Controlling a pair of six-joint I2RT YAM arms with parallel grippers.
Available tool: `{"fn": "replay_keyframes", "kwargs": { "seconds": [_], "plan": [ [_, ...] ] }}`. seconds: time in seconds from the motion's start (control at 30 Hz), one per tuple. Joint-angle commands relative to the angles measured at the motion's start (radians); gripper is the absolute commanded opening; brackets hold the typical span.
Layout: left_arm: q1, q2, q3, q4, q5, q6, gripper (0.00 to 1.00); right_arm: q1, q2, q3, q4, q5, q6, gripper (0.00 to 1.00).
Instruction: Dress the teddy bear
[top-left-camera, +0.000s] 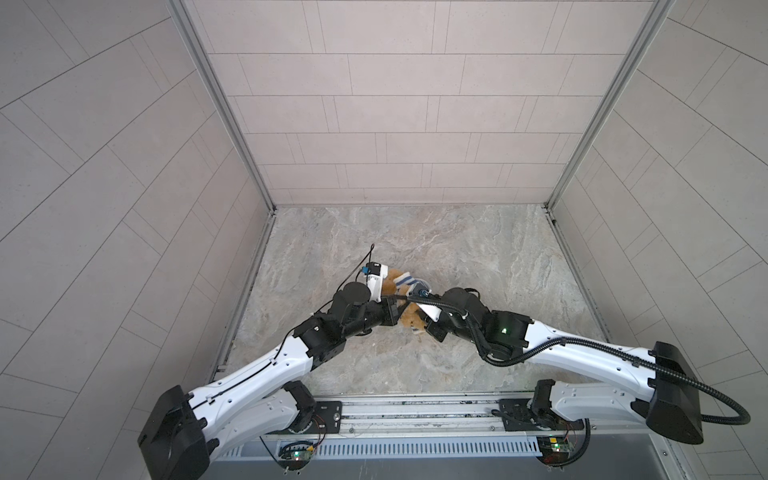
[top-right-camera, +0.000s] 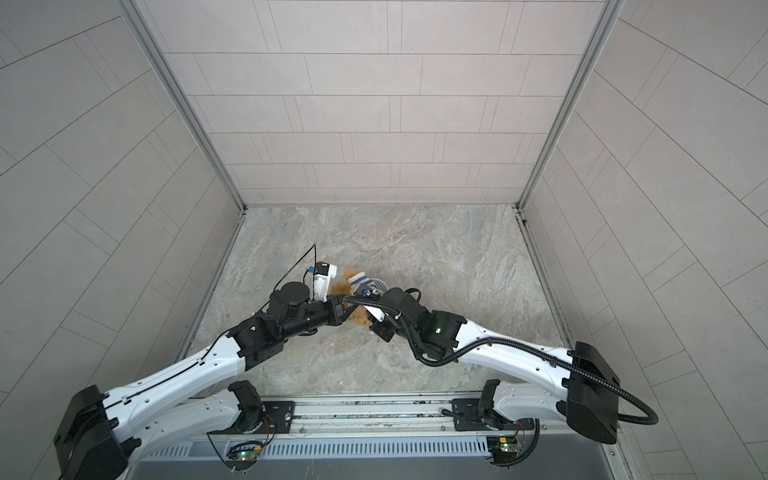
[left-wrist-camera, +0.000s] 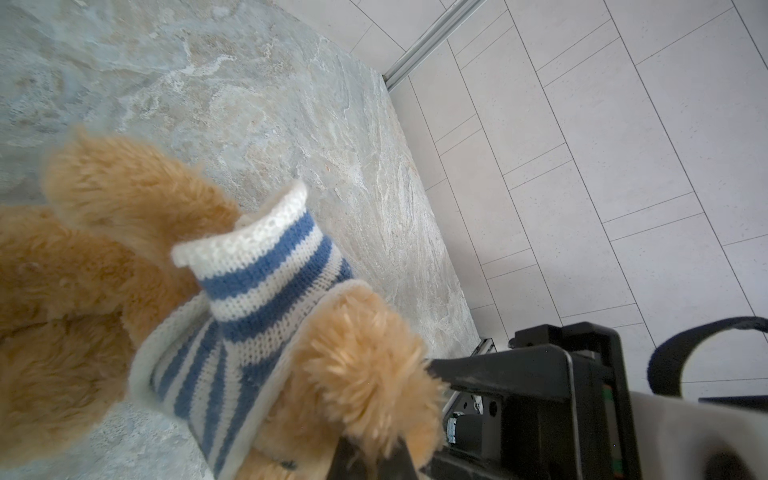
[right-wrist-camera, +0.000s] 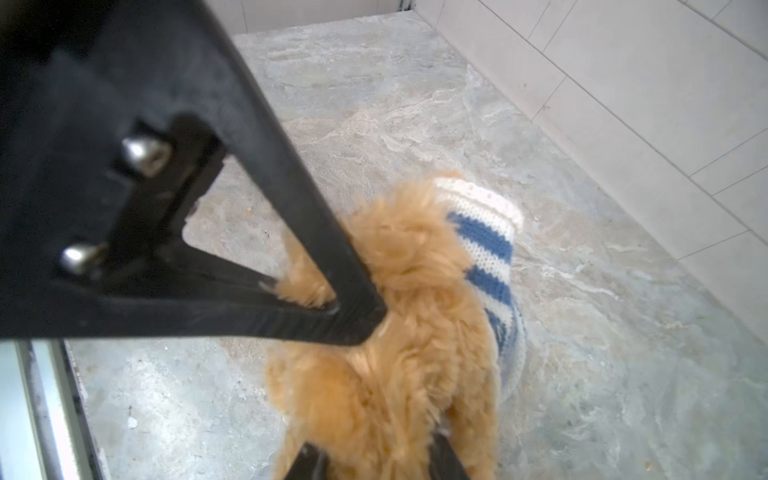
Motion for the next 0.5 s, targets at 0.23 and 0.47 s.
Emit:
{"fn": "replay_keyframes", "kwargs": {
  "seconds": [0.23, 0.47],
  "plan": [
    [0.052, -0.126, -0.032, -0.038, 0.028, 0.047, 0.33, -0.004, -0.049, -0.038, 0.026, 0.041, -0.091, 0.0],
    [0.229, -0.251, -0.13, -0.091, 0.098, 0.063, 0.35, -0.08, -0.197, -0.193, 0.171, -0.136, -0.263, 0.0]
  ]
}}
